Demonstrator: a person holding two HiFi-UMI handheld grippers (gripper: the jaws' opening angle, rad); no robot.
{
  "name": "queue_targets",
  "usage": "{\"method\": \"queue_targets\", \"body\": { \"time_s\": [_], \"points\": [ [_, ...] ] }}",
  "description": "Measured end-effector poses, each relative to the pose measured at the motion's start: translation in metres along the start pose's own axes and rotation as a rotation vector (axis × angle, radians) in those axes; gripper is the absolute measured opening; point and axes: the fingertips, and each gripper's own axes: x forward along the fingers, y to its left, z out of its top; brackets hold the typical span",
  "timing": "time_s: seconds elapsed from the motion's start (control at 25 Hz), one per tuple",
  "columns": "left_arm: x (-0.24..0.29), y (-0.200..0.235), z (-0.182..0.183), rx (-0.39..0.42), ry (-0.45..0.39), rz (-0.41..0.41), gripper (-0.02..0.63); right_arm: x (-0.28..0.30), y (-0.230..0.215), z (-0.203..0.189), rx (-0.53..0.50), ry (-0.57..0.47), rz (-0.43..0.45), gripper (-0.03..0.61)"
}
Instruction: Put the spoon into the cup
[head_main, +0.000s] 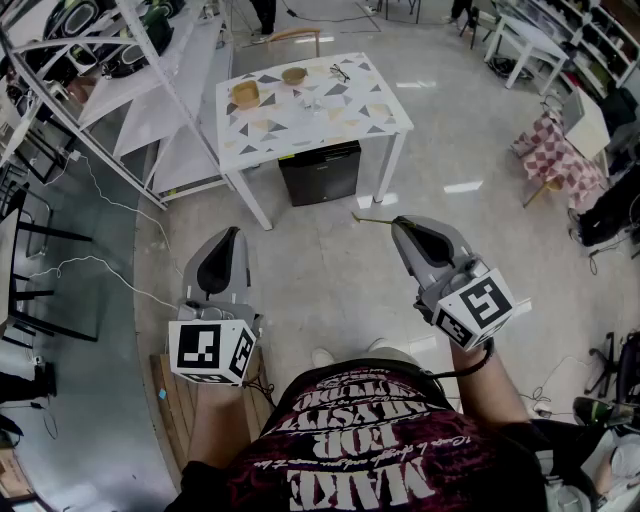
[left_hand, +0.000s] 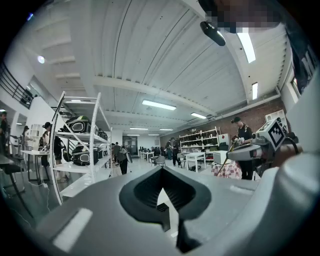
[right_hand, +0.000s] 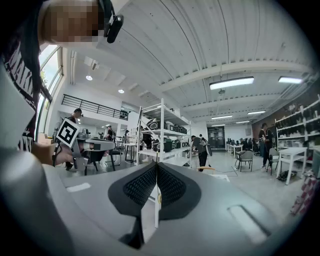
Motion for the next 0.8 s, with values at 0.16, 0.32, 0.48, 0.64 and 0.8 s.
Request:
{"method": "queue_targets", "body": {
  "time_s": [0.16,0.32,0.48,0.64,0.8],
  "points": [
    [-0.011,0.001,-0.006,-0.014,0.010,-0.016,0.000,0.002,0.014,-0.002,0.000,0.009,0.002,0.034],
    [-0.019,0.008,-0.012,-0.022,0.009,-0.016,0.000,0.003,0.024,-0.002,0.018,0.009,0.009,0.035],
    [-0.030,0.017,-0.017,-0.010,0.004,-0.003,0.000,0.002,0.031,-0.001,0.012,0.015,-0.001,0.035],
    [-0.043,0.029,-0.027,-0.021,0.021,0.011,0.000,-0.001,0.042,0.003,0.052,0.014,0.009,0.035],
    [-0.049,0.031,-0.040,-0.033,0.038,0.007,0.000,-0.008,0.049,0.009,0.046,0.011,0.010,0.035]
  ]
}}
